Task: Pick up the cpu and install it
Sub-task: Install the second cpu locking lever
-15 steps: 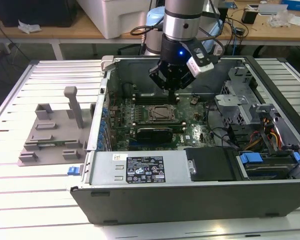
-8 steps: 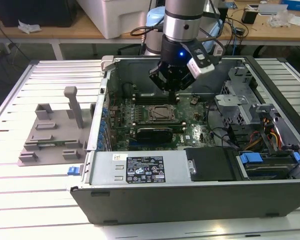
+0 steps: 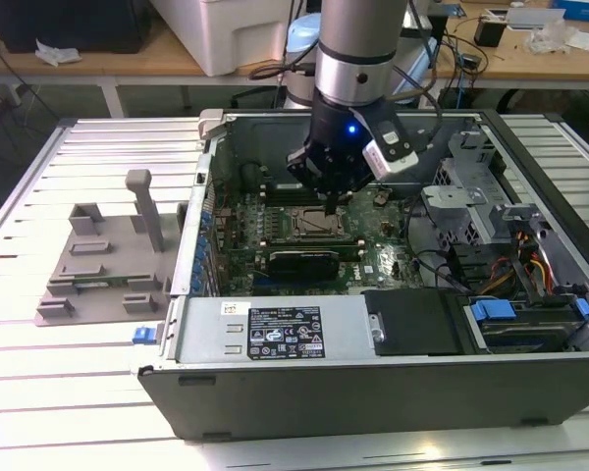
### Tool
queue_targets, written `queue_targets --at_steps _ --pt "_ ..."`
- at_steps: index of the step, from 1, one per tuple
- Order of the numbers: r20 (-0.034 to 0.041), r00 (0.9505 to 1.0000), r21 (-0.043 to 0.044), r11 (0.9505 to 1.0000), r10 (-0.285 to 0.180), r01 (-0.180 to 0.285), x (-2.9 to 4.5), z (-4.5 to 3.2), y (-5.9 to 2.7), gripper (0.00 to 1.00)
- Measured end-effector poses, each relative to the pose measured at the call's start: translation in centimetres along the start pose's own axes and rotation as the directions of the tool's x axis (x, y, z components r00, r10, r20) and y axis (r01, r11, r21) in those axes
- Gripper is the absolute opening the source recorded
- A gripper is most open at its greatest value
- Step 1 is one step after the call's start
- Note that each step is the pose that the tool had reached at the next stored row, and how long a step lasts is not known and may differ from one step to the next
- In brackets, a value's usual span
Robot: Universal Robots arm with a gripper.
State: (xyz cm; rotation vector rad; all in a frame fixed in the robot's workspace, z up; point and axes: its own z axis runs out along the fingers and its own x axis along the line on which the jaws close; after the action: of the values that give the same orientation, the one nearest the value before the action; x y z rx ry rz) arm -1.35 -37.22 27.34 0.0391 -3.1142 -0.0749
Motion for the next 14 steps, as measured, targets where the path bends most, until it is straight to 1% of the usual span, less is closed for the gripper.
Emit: queue_targets --at_steps 3,4,6,8,10,12,14 --pt "-0.0001 1.0 -0.0001 1.0 0.0 0.0 0.48 0.54 -0.09 0.11" --pt "-0.0001 1.0 0.0 1.0 0.0 0.0 0.9 0.9 -0.09 0.11" --pt "-0.0002 1.0 -0.0006 1.0 0.0 0.0 1.66 1.34 -0.06 0.11" --pt "0.0 1.0 -0.005 1.0 0.0 0.0 2.51 1.96 0.05 0.11" --pt "-0.0001 1.0 -0.0051 1.0 -0.002 0.002 2.95 2.68 0.13 0.11" --pt "-0.0003 1.0 -0.005 1.0 -0.006 0.006 3.19 3.11 0.15 0.11" --pt "-0.0013 0.9997 -0.0045 0.9997 -0.026 0.026 3.68 4.07 0.14 0.11"
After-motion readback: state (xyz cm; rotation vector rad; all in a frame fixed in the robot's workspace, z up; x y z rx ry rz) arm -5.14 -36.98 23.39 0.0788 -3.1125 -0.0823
